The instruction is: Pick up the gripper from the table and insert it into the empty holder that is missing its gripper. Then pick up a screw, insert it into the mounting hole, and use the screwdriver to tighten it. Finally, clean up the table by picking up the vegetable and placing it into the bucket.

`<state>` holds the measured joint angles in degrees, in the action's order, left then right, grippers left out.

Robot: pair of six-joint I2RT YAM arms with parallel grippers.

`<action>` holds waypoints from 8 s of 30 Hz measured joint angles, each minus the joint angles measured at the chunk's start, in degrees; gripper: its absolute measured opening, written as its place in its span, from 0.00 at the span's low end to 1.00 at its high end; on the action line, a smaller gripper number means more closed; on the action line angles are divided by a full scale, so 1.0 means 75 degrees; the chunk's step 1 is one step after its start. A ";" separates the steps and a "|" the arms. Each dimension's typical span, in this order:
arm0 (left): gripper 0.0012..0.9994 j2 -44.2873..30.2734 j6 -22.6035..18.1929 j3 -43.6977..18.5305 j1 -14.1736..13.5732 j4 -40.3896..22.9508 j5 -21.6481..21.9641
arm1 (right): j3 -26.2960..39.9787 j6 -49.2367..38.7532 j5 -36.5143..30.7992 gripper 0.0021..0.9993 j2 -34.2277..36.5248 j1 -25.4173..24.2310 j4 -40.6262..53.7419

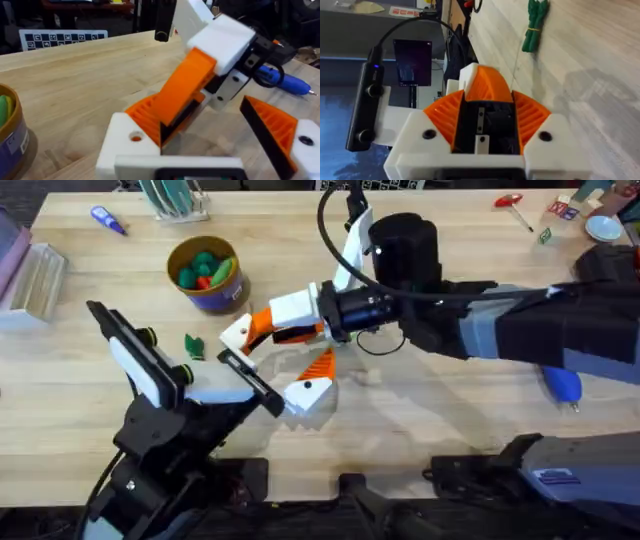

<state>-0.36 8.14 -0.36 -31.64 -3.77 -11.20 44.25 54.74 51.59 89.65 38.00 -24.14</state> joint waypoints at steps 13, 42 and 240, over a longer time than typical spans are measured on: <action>0.99 0.0000 0.0000 0.0000 0.0000 0.0006 -0.0061 | 0.0000 -0.1141 0.0136 0.90 0.0000 -0.0752 0.0007; 0.99 0.0000 -0.0289 0.0000 0.0000 0.0079 -0.1363 | 0.2378 -0.7698 -0.4555 0.91 -0.0001 -0.1268 0.7789; 0.99 0.0000 -0.0289 0.0000 0.0000 0.0079 -0.1422 | 0.8040 -0.7930 -0.4954 0.90 0.1158 0.0814 1.2291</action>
<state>-0.36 5.98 -0.36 -31.64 -3.18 -21.87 104.55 -4.73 14.44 98.33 44.10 68.04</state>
